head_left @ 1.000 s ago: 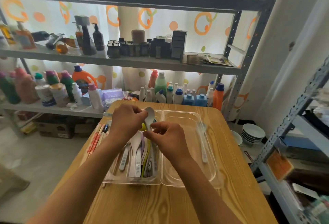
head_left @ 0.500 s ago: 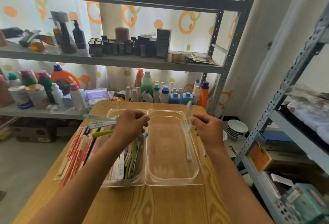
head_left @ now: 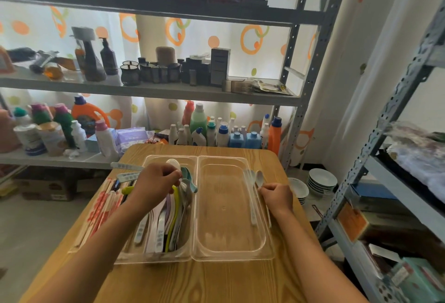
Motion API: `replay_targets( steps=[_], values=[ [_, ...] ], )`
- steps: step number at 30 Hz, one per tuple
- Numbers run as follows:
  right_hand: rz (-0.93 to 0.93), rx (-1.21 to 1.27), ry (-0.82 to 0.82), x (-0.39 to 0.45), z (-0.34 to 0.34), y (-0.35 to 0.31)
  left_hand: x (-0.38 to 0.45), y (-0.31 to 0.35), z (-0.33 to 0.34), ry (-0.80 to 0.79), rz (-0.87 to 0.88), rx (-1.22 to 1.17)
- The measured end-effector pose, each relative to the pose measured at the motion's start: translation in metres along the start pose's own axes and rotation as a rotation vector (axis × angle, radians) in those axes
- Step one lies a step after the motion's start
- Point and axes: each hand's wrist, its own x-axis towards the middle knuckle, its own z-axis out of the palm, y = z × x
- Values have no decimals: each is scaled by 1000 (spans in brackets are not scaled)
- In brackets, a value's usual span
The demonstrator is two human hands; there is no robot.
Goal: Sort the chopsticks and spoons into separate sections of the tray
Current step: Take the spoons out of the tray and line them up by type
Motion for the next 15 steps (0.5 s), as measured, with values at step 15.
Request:
replay_targets(
  steps=[15],
  values=[
    [-6, 8, -274, 15, -1, -3, -1, -5, 2, -15, -35, -57]
  ],
)
